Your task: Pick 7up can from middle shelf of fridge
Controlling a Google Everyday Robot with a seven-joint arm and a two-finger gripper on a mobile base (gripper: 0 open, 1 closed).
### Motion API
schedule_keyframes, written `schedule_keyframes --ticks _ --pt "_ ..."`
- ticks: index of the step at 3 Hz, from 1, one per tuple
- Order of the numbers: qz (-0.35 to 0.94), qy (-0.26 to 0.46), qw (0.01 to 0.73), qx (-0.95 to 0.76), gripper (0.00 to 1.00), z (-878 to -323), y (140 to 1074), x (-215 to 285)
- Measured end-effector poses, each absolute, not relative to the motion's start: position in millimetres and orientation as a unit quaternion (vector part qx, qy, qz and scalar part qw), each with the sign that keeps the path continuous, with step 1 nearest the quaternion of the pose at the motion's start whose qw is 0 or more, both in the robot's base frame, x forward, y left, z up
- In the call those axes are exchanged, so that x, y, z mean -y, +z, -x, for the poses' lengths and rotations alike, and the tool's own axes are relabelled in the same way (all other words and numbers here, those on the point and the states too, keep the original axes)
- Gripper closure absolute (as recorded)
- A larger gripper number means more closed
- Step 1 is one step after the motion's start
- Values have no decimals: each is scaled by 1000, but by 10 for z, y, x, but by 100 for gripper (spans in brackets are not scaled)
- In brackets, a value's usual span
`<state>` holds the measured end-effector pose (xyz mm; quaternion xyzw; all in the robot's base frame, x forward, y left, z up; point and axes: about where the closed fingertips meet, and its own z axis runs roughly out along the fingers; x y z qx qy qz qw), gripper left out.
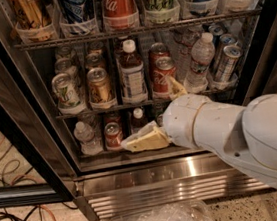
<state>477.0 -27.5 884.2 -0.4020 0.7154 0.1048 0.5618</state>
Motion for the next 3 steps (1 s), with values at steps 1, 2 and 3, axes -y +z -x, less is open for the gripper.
schedule_keyframes --ticks 1,2,3 --pt "402 105 562 -716 0 -4770 8842 276" --pt "397 118 564 -714 0 -4794 8825 191" --pt "367 139 580 -714 0 -4871 8760 153"
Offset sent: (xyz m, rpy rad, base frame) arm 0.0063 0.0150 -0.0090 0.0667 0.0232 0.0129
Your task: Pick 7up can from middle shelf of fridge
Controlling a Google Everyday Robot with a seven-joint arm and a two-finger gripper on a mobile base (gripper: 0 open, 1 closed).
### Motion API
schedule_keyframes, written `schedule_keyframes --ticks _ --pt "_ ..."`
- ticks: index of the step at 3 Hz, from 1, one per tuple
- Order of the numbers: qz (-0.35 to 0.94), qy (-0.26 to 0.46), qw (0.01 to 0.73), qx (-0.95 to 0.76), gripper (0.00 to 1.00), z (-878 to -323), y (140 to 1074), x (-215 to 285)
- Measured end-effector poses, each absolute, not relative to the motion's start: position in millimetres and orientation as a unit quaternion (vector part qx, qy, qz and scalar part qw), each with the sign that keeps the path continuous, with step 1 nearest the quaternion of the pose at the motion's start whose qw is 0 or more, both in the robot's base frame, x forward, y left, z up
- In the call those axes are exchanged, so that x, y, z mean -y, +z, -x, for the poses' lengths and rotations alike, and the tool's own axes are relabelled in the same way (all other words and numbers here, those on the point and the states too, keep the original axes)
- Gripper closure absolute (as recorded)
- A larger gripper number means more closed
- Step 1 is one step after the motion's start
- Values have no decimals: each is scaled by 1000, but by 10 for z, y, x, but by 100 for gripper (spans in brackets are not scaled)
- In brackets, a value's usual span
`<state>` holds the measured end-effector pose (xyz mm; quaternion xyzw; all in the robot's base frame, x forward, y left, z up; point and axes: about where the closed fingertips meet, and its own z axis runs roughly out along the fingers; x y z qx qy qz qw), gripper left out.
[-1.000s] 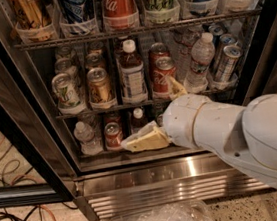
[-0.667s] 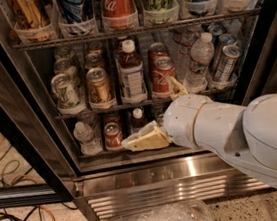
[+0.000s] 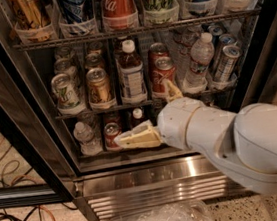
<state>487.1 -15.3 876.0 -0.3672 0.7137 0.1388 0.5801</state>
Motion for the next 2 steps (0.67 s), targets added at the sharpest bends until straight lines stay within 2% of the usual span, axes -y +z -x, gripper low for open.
schedule_keyframes --ticks 2 --pt "321 138 613 -709 0 -4869 8361 146"
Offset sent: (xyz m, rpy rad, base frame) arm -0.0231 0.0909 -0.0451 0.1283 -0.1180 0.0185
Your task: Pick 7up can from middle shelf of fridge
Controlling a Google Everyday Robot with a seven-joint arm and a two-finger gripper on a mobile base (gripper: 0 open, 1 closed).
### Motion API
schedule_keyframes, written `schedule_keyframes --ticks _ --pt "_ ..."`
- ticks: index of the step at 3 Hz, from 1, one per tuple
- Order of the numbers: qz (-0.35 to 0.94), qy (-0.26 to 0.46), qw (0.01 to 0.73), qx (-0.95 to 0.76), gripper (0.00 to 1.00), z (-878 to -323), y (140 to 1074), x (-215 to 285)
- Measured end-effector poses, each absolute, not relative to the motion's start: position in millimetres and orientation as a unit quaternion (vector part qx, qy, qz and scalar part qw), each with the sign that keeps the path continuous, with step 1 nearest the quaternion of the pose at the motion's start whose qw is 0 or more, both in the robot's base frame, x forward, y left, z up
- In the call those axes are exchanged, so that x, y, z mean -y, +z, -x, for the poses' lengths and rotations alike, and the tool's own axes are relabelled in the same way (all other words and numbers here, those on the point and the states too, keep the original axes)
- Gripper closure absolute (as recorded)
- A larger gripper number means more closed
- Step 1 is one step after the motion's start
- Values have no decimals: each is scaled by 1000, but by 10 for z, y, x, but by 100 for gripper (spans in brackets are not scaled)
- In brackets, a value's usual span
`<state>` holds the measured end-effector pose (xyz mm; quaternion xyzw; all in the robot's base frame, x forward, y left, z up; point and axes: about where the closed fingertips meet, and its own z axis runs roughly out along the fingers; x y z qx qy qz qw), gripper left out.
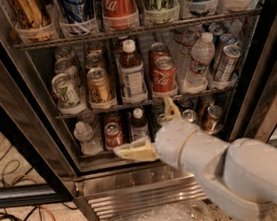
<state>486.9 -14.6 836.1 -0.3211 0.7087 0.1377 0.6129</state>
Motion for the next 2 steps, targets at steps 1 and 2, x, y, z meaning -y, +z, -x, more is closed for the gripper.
schedule_keyframes --ticks 1,2 --pt "336 156 625 -687 0 -4784 8287 -344" --pt "365 180 636 -656 0 -4674 8348 -904"
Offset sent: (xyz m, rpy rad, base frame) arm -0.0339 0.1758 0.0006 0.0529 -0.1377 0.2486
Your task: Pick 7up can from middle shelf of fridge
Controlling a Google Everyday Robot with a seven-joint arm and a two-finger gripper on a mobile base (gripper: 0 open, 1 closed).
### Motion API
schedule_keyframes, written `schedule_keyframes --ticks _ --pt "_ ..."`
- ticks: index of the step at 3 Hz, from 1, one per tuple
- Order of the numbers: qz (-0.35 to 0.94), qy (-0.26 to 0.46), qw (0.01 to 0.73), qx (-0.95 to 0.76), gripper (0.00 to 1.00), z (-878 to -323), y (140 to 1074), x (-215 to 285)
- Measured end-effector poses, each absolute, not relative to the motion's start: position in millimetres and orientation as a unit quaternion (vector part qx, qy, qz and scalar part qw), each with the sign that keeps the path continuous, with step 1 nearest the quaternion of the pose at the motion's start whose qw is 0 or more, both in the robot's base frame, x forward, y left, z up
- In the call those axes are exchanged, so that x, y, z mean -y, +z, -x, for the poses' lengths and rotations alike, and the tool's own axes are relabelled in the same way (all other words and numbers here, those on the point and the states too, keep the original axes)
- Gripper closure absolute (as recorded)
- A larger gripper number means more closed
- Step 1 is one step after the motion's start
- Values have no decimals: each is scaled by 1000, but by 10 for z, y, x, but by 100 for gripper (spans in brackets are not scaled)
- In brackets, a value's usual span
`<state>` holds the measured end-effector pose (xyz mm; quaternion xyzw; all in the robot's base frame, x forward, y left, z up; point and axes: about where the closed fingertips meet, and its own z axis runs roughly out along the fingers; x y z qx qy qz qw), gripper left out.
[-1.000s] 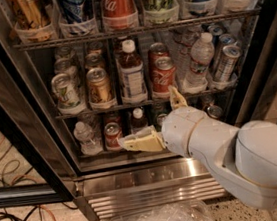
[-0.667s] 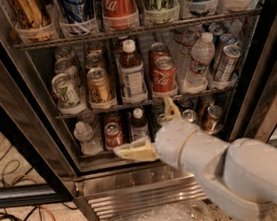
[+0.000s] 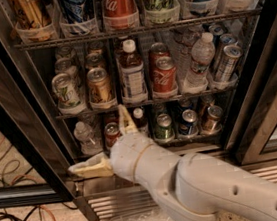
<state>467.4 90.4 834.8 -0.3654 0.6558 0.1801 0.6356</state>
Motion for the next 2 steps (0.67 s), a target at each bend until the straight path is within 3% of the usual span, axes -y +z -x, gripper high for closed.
schedule_keyframes --ticks 1,2 --pt "371 197 649 -634 0 -4645 8468 -1252" --pt "365 197 647 -640 0 -4634 8452 -1265"
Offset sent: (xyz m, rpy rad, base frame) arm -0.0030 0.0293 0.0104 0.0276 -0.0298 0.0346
